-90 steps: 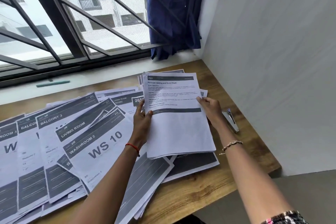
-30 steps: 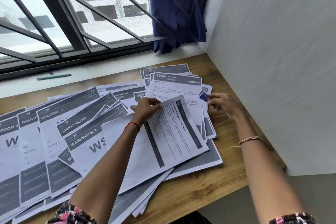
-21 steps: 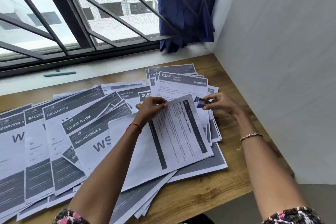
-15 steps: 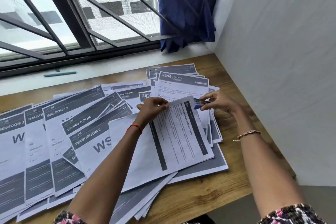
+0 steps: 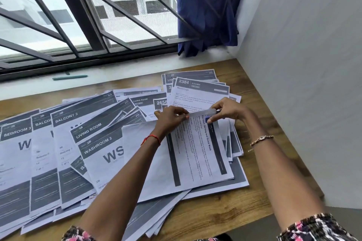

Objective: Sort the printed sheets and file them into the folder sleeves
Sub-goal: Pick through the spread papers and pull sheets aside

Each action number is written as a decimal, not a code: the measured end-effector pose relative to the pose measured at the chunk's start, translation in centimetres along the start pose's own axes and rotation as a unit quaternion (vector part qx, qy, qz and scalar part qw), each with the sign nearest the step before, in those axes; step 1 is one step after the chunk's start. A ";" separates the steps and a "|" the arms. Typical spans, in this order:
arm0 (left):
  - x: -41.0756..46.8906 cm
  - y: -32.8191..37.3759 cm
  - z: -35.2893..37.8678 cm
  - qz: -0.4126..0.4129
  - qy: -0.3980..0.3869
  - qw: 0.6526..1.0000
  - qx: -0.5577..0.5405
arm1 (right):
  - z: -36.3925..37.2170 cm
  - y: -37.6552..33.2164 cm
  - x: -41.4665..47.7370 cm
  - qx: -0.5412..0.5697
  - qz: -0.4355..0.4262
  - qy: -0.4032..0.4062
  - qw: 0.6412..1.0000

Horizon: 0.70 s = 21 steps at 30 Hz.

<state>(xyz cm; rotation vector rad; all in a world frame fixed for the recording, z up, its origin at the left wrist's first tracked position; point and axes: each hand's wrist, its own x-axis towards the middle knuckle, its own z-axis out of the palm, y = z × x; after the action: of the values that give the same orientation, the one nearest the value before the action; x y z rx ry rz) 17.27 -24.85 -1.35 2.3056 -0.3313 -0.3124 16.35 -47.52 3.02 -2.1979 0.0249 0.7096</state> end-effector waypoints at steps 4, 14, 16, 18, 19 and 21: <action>0.3 -0.3 0.0 0.005 -0.017 1.000 -0.010 | 0.4 0.0 0.5 -0.010 -0.003 0.003 1.000; 1.4 1.7 0.0 0.004 -0.158 0.987 0.016 | 0.7 0.1 1.0 0.019 -0.006 0.023 1.000; 1.7 2.7 0.6 0.011 -0.184 0.983 0.002 | 0.7 0.1 1.2 0.015 -0.010 0.026 0.999; 2.0 3.3 1.0 0.021 -0.182 0.983 0.006 | 0.8 0.2 1.3 0.011 -0.015 0.033 0.999; 2.2 3.5 1.2 0.023 -0.182 0.983 0.007 | 0.8 0.2 1.3 0.012 -0.015 0.038 0.999; 2.5 3.4 1.6 0.016 -0.180 0.984 -0.005 | 0.8 0.3 1.2 0.019 -0.014 0.046 0.999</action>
<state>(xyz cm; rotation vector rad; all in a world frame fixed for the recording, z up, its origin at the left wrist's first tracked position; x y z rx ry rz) 18.62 -28.97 -0.24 2.2254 -0.5443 -0.7160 16.94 -46.86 1.81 -2.1894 0.0532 0.5867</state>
